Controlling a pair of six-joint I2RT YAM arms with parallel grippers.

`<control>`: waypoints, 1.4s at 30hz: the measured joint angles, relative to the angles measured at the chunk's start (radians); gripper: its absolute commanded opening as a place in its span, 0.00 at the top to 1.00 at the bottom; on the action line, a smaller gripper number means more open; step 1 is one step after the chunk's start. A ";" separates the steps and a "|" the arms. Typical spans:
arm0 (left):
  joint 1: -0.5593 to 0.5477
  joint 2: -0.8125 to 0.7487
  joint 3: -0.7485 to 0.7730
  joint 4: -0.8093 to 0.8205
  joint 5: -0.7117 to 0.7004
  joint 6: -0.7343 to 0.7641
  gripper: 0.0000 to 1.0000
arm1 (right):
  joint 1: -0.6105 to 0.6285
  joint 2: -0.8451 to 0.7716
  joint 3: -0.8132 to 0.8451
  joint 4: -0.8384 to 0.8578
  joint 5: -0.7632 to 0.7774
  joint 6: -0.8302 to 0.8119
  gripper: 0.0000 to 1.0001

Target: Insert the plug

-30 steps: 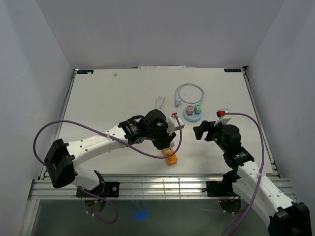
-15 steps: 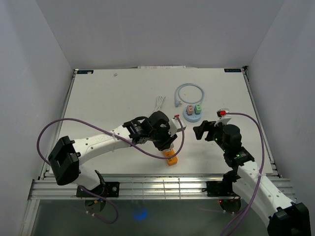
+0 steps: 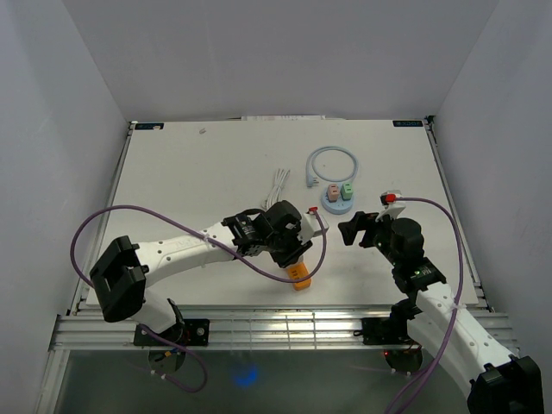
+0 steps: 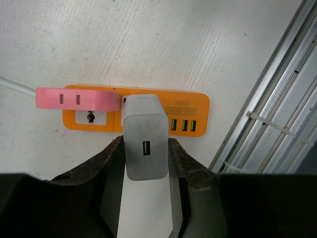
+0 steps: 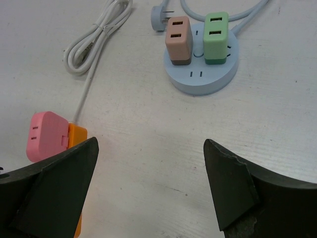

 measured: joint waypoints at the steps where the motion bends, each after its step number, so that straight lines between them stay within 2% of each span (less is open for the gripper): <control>1: 0.000 0.000 0.000 0.000 -0.003 0.000 1.00 | -0.002 0.000 0.000 0.000 -0.001 0.000 0.09; 20: -0.020 0.021 -0.016 0.031 -0.074 -0.008 1.00 | -0.004 -0.013 -0.016 0.015 -0.011 0.003 0.09; 29: -0.022 0.030 -0.016 0.039 -0.062 -0.007 1.00 | -0.010 -0.019 -0.016 0.015 -0.029 0.002 0.10; 35: -0.022 0.043 -0.016 0.047 -0.061 -0.007 1.00 | -0.010 -0.021 -0.016 0.014 -0.070 -0.006 0.30; 38: -0.021 0.063 -0.013 0.060 -0.058 -0.009 1.00 | -0.010 -0.023 -0.016 0.014 -0.125 -0.005 0.47; 39: -0.021 0.064 -0.013 0.061 -0.057 -0.010 1.00 | -0.010 -0.021 -0.016 0.013 -0.148 -0.001 0.56; 42: -0.021 0.064 -0.013 0.063 -0.057 -0.011 1.00 | -0.010 0.001 -0.009 0.005 -0.232 0.016 0.69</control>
